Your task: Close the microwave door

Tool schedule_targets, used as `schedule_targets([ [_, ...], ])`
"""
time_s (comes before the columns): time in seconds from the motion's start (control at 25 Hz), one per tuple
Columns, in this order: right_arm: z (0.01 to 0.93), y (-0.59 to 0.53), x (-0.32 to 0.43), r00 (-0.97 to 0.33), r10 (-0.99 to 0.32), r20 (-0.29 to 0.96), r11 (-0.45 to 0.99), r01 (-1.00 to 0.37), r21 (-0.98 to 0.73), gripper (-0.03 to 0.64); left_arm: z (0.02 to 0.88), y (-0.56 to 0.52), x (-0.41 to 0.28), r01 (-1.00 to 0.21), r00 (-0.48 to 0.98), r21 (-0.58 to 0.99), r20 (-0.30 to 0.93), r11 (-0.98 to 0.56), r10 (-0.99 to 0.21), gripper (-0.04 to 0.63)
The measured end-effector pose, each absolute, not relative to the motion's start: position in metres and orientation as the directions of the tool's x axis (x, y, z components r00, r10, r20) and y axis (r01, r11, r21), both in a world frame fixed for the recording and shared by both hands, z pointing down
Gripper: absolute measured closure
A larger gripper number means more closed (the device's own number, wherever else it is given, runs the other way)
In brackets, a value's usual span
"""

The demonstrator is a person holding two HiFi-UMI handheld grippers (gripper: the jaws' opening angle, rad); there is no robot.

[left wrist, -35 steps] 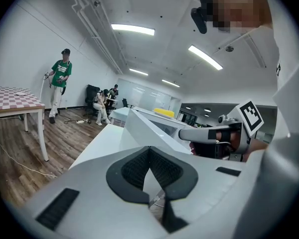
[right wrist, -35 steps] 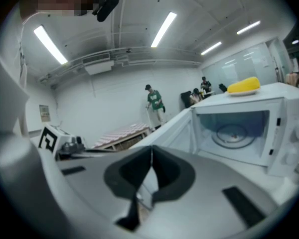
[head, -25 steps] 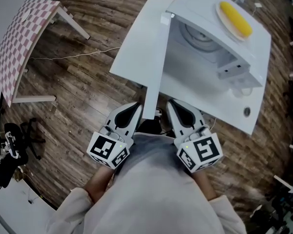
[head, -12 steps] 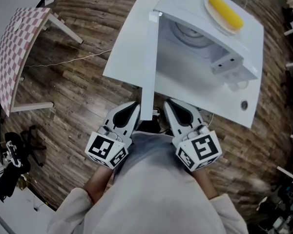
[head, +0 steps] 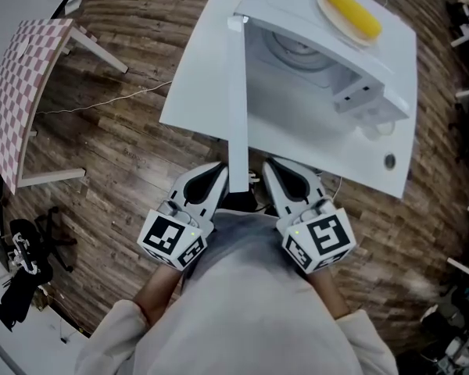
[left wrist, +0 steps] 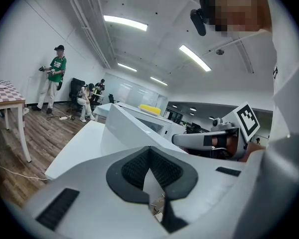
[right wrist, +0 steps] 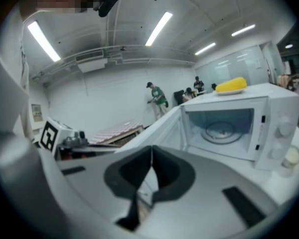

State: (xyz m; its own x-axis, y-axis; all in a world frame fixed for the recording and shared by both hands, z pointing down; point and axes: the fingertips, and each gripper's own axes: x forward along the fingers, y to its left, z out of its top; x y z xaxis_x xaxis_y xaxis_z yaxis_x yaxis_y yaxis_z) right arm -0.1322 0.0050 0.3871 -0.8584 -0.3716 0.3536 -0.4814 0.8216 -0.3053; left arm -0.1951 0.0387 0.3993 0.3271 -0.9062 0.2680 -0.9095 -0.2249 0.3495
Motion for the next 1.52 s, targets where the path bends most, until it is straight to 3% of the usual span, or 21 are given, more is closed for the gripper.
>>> schedule_targets([
  [1.52,0.39,-0.015,-0.089,-0.782,-0.493,0.381,0.735,-0.609,-0.298,0.594,0.396,0.009,-0.146,-0.831,0.512,0.385,0.246,-0.402,-0.823,0.575],
])
